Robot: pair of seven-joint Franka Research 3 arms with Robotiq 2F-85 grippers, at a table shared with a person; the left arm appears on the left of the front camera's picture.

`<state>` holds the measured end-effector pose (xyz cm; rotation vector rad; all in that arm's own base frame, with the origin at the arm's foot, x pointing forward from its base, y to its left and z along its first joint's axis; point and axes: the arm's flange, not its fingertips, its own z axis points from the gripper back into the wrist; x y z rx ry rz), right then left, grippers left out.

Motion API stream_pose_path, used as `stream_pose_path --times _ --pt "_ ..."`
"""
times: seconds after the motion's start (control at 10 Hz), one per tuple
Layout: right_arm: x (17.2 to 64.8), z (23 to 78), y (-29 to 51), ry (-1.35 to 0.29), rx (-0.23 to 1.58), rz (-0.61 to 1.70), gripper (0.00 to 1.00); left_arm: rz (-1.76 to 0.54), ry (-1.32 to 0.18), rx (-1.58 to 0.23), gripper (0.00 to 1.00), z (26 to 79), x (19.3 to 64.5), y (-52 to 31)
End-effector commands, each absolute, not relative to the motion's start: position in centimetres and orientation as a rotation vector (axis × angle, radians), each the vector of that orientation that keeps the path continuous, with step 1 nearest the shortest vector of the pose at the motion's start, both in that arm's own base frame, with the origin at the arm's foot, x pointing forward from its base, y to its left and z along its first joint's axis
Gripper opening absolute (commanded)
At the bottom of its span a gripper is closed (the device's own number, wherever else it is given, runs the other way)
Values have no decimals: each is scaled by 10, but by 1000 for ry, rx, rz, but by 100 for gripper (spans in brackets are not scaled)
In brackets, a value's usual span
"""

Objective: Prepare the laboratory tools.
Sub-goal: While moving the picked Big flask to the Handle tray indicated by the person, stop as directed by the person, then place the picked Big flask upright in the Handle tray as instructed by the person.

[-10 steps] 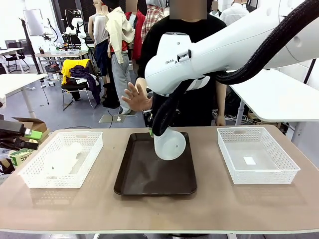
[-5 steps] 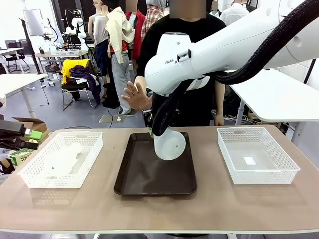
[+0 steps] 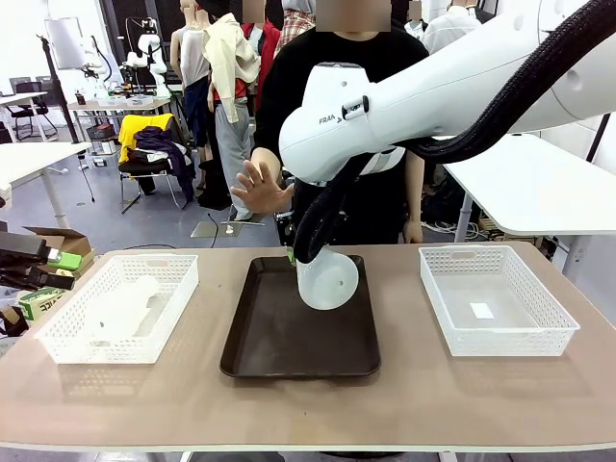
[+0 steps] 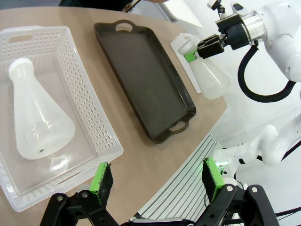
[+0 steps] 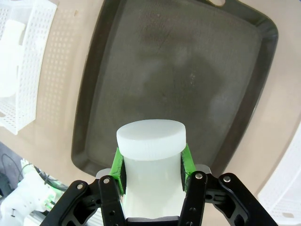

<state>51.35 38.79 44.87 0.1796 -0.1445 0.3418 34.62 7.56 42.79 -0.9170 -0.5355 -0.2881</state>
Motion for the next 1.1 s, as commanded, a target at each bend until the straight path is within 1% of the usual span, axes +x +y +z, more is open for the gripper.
stream_pose_path --times 0.0,1.0 --pt "514 449 387 -145 180 341 0 -303 -560 -934 100 426 347 77" --pt "514 449 387 -145 180 341 0 -303 -560 -934 100 426 347 77"
